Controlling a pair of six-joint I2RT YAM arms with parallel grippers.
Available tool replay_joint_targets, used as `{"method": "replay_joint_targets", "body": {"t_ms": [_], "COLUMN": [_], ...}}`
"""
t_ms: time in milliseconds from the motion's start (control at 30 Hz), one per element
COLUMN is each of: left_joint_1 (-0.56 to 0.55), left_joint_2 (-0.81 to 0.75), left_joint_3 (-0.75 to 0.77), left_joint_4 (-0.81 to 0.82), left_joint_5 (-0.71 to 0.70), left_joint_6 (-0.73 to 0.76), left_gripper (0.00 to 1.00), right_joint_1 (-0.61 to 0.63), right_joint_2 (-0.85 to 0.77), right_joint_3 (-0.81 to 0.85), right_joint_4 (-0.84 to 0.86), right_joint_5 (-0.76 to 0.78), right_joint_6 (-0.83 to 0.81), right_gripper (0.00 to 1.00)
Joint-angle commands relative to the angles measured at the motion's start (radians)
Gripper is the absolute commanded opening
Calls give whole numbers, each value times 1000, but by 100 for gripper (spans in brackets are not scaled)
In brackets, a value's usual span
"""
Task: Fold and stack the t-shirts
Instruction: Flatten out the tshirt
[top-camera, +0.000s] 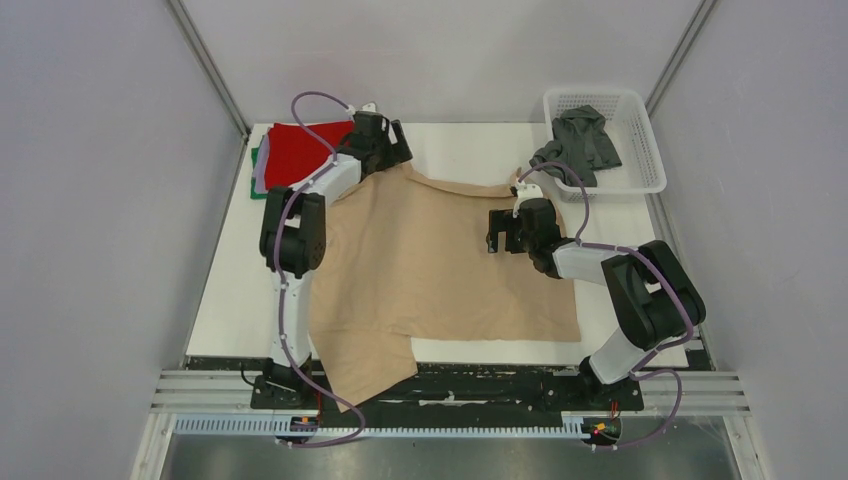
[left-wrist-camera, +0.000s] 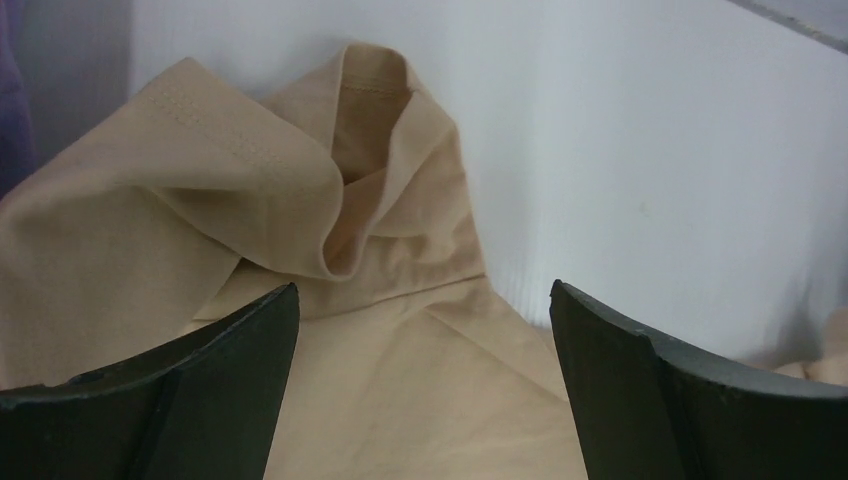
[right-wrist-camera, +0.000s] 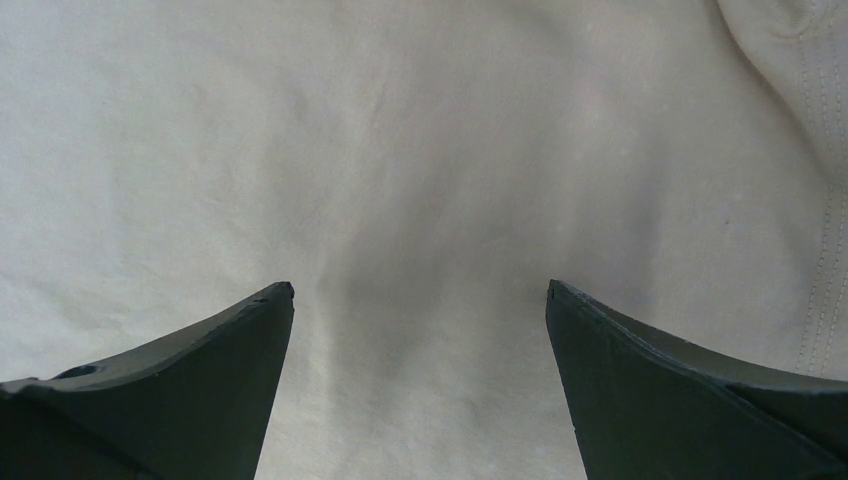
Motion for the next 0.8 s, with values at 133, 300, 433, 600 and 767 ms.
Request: {"method": "replay_joint_targets", "body": {"t_ms": [133, 300, 433, 600, 767], "left_joint_1": [14, 27, 59, 68, 65], "left_joint_2": [203, 365, 423, 441, 362], "left_joint_3": [257, 508, 600, 675, 682], "left_joint_4": [-48, -85, 61, 148, 62], "left_joint_5": [-50, -52, -34, -51, 17], "left_joint_6": [-28, -63, -160, -194, -126], "left_gripper": [100, 100, 100, 100, 100], "right_joint_1": [1, 1, 1, 0, 0], "right_joint_2": [5, 1, 2, -5, -43], "right_joint_3": [-5, -5, -2, -3, -3], "right_joint_4": [14, 11, 9, 6, 5], "right_joint_5": [25, 41, 49, 55, 58], "right_joint_6": [-17, -22, -24, -25, -24], "right_gripper": [98, 99, 98, 99, 98]}}
